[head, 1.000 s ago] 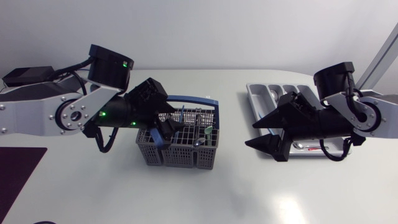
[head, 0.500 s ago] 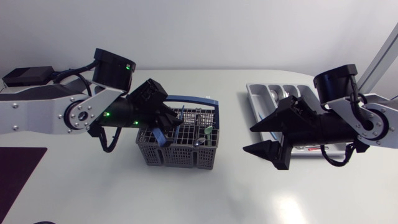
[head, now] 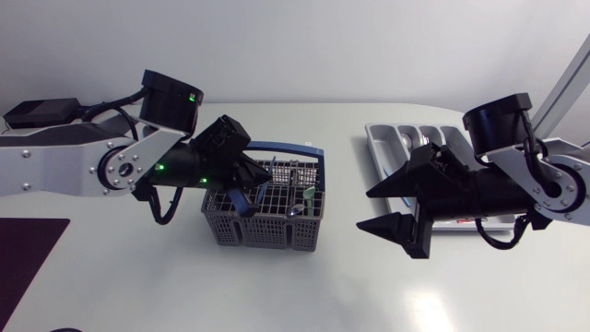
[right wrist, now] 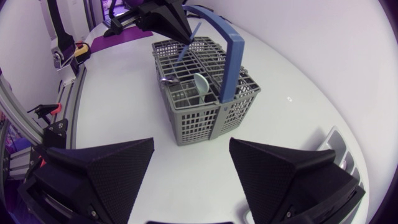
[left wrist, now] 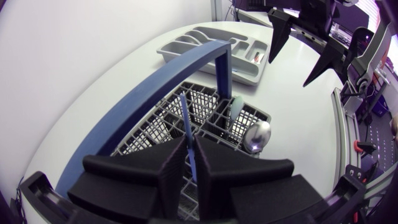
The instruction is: Unload the cutlery basket into the drawer organizer.
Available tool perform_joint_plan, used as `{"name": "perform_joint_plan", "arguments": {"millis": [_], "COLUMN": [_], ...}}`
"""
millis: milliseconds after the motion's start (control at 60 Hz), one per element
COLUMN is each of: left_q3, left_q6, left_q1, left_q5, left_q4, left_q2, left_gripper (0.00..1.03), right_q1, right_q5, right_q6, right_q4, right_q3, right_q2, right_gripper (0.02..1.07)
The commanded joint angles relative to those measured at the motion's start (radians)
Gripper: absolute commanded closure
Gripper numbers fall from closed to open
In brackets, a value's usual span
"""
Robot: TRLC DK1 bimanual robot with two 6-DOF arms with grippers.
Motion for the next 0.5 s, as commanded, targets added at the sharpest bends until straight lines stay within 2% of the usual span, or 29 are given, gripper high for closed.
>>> {"name": "perform_joint_plan", "arguments": {"millis": [0,483], "left_q3": [0.021,-0.031], "left_q6": [-0.025,-0.023], "left_q1": [-0.006,-0.004], "left_q5": [0.006,0.029], "left_q4": [0.009,0.018], "left_q2": [0.016,-0.110], "left_gripper": [0.97,0.97], "right_q1": [0.026,0.052], "right_q5": [-0.001,0.005], "right_q6": [-0.008,-0.004], "right_q4": [-0.017,-0.024], "right_q3": [-0.032,-0.035], "right_q2": [-0.025,-0.026], "right_gripper": [0.17,0.17]}}
